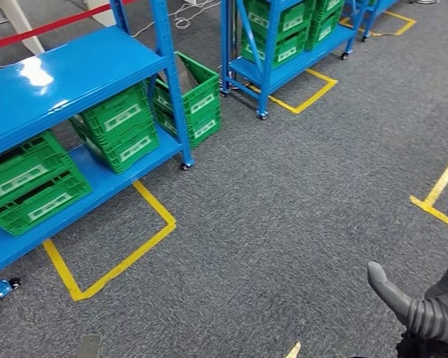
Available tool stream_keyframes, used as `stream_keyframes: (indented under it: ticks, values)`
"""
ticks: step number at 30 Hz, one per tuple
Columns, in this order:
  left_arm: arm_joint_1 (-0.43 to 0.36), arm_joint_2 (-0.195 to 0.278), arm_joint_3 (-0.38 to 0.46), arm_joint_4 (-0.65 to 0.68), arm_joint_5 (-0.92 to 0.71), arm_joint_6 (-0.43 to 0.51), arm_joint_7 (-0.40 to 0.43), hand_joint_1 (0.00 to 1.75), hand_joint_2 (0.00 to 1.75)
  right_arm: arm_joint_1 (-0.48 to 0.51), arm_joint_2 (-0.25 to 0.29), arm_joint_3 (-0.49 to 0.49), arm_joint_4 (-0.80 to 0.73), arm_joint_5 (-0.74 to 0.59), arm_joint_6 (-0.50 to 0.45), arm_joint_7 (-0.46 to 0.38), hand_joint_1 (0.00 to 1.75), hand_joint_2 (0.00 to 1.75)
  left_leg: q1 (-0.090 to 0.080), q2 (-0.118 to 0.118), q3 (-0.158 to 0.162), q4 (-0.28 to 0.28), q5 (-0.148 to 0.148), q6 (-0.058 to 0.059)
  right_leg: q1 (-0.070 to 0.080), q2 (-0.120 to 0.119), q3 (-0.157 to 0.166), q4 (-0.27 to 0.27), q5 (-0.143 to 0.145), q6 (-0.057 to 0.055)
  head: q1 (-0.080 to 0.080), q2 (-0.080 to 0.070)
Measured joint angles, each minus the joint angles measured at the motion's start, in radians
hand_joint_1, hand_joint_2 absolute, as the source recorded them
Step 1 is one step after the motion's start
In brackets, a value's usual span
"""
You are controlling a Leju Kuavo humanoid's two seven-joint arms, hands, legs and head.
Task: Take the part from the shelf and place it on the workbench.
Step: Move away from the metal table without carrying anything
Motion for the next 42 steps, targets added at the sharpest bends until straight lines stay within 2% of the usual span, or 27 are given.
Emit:
stream_keyframes:
  ticks: [1, 3, 5, 6, 7, 8, 10, 11, 12, 14, 16, 18, 20, 22, 23, 24, 26, 28, 29, 31, 32, 34, 36, 38, 39, 40, 42]
  values:
    - [0.002, 0.000, 0.000, 0.000, 0.000, 0.000, 0.000, 0.00, 0.00, -0.001, 0.000, 0.001, 0.001, 0.000, 0.000, 0.000, 0.00, 1.75, 0.002, -0.012, 0.002, -0.005, 0.002, 0.005, -0.001, -0.001, 0.003, 0.000, -0.005, 0.005, 0.000, 0.000]
    - [0.002, 0.000, 0.001, 0.000, 0.001, 0.000, 0.001, 0.00, 0.00, 0.000, 0.000, 0.002, 0.001, 0.000, -0.003, 0.000, 0.00, 1.75, 0.009, -0.035, 0.009, -0.016, 0.008, 0.017, -0.005, 0.044, -0.013, 0.043, -0.037, 0.015, 0.004, 0.000]
    - [-0.002, -0.001, 0.002, 0.000, 0.002, -0.001, -0.001, 0.00, 0.00, 0.003, 0.000, 0.003, 0.002, 0.000, -0.008, 0.000, 0.00, 1.75, 0.013, -0.061, 0.010, -0.019, 0.010, 0.023, -0.009, 0.107, -0.075, 0.166, -0.096, 0.021, 0.011, 0.000]
    - [-0.004, -0.001, 0.002, 0.000, 0.002, -0.003, -0.004, 0.00, 0.00, 0.005, 0.000, 0.003, 0.003, -0.001, -0.010, 0.000, 0.00, 1.75, 0.013, -0.074, 0.009, -0.019, 0.010, 0.024, -0.010, 0.121, -0.112, 0.232, -0.119, 0.023, 0.012, 0.000]
    - [-0.004, -0.002, 0.003, 0.000, 0.004, -0.004, -0.008, 0.00, 0.00, 0.006, 0.000, 0.004, 0.004, -0.002, -0.011, 0.000, 0.00, 1.75, 0.014, -0.088, 0.010, -0.018, 0.010, 0.025, -0.010, 0.126, -0.139, 0.275, -0.126, 0.024, 0.012, 0.000]
    - [-0.003, -0.002, 0.004, 0.000, 0.005, -0.005, -0.013, 0.00, 0.00, 0.006, 0.000, 0.004, 0.006, -0.002, -0.011, 0.000, 0.00, 1.75, 0.014, -0.101, 0.011, -0.018, 0.010, 0.025, -0.011, 0.128, -0.149, 0.282, -0.111, 0.025, 0.012, 0.000]
    - [-0.005, -0.001, 0.006, 0.000, 0.005, -0.008, -0.022, 0.00, 0.00, 0.004, 0.000, 0.005, 0.007, -0.002, -0.012, -0.001, 0.00, 1.75, 0.016, -0.130, 0.014, -0.016, 0.009, 0.022, -0.014, 0.140, -0.116, 0.186, -0.034, 0.025, 0.012, 0.000]
    - [-0.006, 0.000, 0.006, 0.000, 0.005, -0.010, -0.024, 0.00, 0.00, 0.003, 0.000, 0.006, 0.007, -0.002, -0.012, -0.001, 0.00, 1.75, 0.016, -0.143, 0.014, -0.014, 0.008, 0.019, -0.017, 0.165, -0.088, 0.120, -0.001, 0.025, 0.012, 0.000]
    - [-0.009, 0.000, 0.006, 0.000, 0.005, -0.011, -0.025, 0.00, 0.00, 0.002, 0.000, 0.006, 0.008, -0.002, -0.012, -0.001, 0.00, 1.75, 0.016, -0.156, 0.012, -0.009, 0.007, 0.014, -0.021, 0.189, -0.065, 0.061, 0.020, 0.024, 0.012, 0.000]
    - [-0.011, 0.001, 0.006, 0.000, 0.004, -0.012, -0.027, 0.00, 0.00, 0.001, 0.000, 0.007, 0.010, -0.003, -0.013, -0.001, 0.00, 1.75, 0.017, -0.179, 0.000, -0.004, 0.010, 0.001, -0.023, 0.219, -0.042, 0.016, 0.025, 0.017, 0.012, 0.000]
    - [-0.011, 0.002, 0.007, 0.000, 0.004, -0.011, -0.030, 0.00, 0.00, -0.001, 0.000, 0.007, 0.011, -0.003, -0.014, 0.000, 0.00, 1.75, 0.020, -0.193, -0.009, -0.003, 0.014, -0.012, -0.022, 0.198, -0.037, 0.011, 0.028, 0.006, 0.012, 0.000]
    - [-0.013, 0.005, 0.007, 0.000, 0.001, -0.011, -0.031, 0.00, 0.00, -0.002, 0.000, 0.007, 0.012, -0.003, -0.014, 0.000, 0.00, 1.75, 0.017, -0.151, -0.026, 0.034, -0.011, -0.022, -0.022, 0.170, -0.033, 0.006, 0.030, -0.007, 0.007, 0.000]
    - [-0.018, 0.005, 0.007, 0.000, -0.002, -0.011, -0.032, 0.00, 0.00, -0.001, 0.000, 0.008, 0.013, -0.002, -0.014, 0.001, 0.00, 1.75, 0.016, -0.089, -0.077, 0.149, -0.074, -0.029, -0.019, 0.139, -0.030, 0.004, 0.028, -0.017, 0.002, 0.000]
    - [-0.021, 0.005, 0.007, 0.000, -0.004, -0.012, -0.031, 0.00, 0.00, 0.000, 0.000, 0.008, 0.015, -0.002, -0.014, 0.001, 0.00, 1.75, 0.018, -0.069, -0.136, 0.279, -0.126, -0.033, -0.017, 0.106, -0.028, 0.005, 0.025, -0.021, 0.001, 0.000]
    - [-0.020, 0.005, 0.007, 0.000, -0.004, -0.012, -0.030, 0.00, 0.00, 0.000, 0.000, 0.008, 0.015, -0.001, -0.014, 0.001, 0.00, 1.75, 0.018, -0.067, -0.145, 0.304, -0.126, -0.034, -0.016, 0.092, -0.027, 0.005, 0.023, -0.022, 0.001, 0.000]
    - [-0.019, 0.006, 0.007, 0.000, -0.003, -0.013, -0.029, 0.00, 0.00, 0.000, 0.000, 0.010, 0.016, 0.001, -0.014, 0.002, 0.00, 1.75, 0.018, -0.066, -0.135, 0.287, -0.107, -0.033, -0.016, 0.078, -0.024, 0.005, 0.021, -0.022, 0.001, 0.000]
    - [-0.017, 0.007, 0.008, 0.000, 0.001, -0.015, -0.028, 0.00, 0.87, -0.001, 0.000, 0.012, 0.017, 0.004, -0.014, 0.004, 0.00, 1.75, 0.015, -0.041, -0.070, 0.161, -0.035, -0.024, -0.015, 0.054, -0.016, 0.004, 0.015, -0.020, 0.001, 0.000]
    - [-0.020, 0.008, 0.008, 0.000, 0.006, -0.017, -0.029, 0.00, 1.75, -0.001, 0.000, 0.013, 0.018, 0.006, -0.012, 0.006, 0.00, 1.75, 0.005, 0.003, -0.011, 0.040, 0.003, -0.011, -0.009, 0.033, -0.010, 0.006, 0.008, -0.012, 0.000, 0.000]
    - [-0.020, 0.008, 0.008, 0.000, 0.010, -0.017, -0.030, 0.00, 1.75, -0.002, 0.000, 0.014, 0.019, 0.008, -0.011, 0.010, 0.00, 1.75, 0.000, 0.017, 0.000, 0.012, 0.005, -0.006, -0.006, 0.022, -0.009, 0.007, 0.005, -0.007, 0.001, 0.000]
    - [-0.018, 0.008, 0.011, 0.000, 0.017, -0.018, -0.032, 0.00, 1.75, -0.007, 0.000, 0.015, 0.022, 0.012, -0.007, 0.019, 0.00, 1.75, -0.001, 0.001, 0.000, 0.000, 0.000, 0.002, -0.003, 0.000, -0.005, 0.004, 0.001, 0.003, 0.001, 0.000]
    - [-0.015, 0.007, 0.012, 0.000, 0.021, -0.018, -0.033, 0.00, 1.75, -0.011, 0.000, 0.016, 0.024, 0.014, -0.006, 0.023, 0.00, 1.75, 0.002, -0.011, 0.002, -0.005, 0.002, 0.006, -0.004, 0.008, -0.004, 0.006, -0.004, 0.008, 0.001, 0.000]
    - [-0.012, 0.005, 0.015, 0.000, 0.026, -0.018, -0.034, 0.00, 1.75, -0.016, 0.000, 0.017, 0.027, 0.016, -0.003, 0.028, 0.00, 1.75, 0.009, -0.033, 0.007, -0.013, 0.007, 0.017, -0.009, 0.062, -0.023, 0.053, -0.037, 0.017, 0.004, 0.000]
    - [-0.013, 0.004, 0.016, 0.000, 0.027, -0.018, -0.033, 0.00, 1.75, -0.017, -0.001, 0.018, 0.033, 0.019, -0.002, 0.037, 0.00, 1.75, 0.013, -0.058, 0.007, -0.014, 0.009, 0.024, -0.012, 0.116, -0.088, 0.179, -0.094, 0.022, 0.007, 0.000]
    - [-0.012, 0.002, 0.017, 0.000, 0.028, -0.018, -0.031, 0.00, 1.75, -0.016, -0.001, 0.019, 0.041, 0.022, -0.001, 0.046, 0.00, 1.75, 0.013, -0.087, 0.007, -0.014, 0.009, 0.025, -0.013, 0.127, -0.150, 0.282, -0.118, 0.024, 0.008, 0.000]
    - [-0.010, 0.002, 0.018, 0.000, 0.028, -0.018, -0.030, 0.00, 1.75, -0.016, -0.001, 0.019, 0.045, 0.022, -0.001, 0.050, 0.00, 1.31, 0.013, -0.101, 0.008, -0.013, 0.009, 0.025, -0.013, 0.128, -0.158, 0.281, -0.099, 0.024, 0.008, 0.000]
    - [-0.009, 0.001, 0.019, 0.000, 0.028, -0.018, -0.028, 0.00, 1.75, -0.015, -0.001, 0.019, 0.047, 0.021, -0.001, 0.058, 0.00, 0.87, 0.014, -0.115, 0.010, -0.012, 0.009, 0.024, -0.013, 0.131, -0.147, 0.241, -0.063, 0.023, 0.008, 0.000]
    - [-0.008, 0.000, 0.021, 0.000, 0.028, -0.018, -0.027, 0.00, 1.75, -0.015, -0.001, 0.019, 0.053, 0.012, 0.000, 0.091, 0.00, 0.00, 0.013, -0.136, 0.012, -0.008, 0.006, 0.019, -0.015, 0.143, -0.097, 0.107, 0.014, 0.020, 0.009, 0.000]
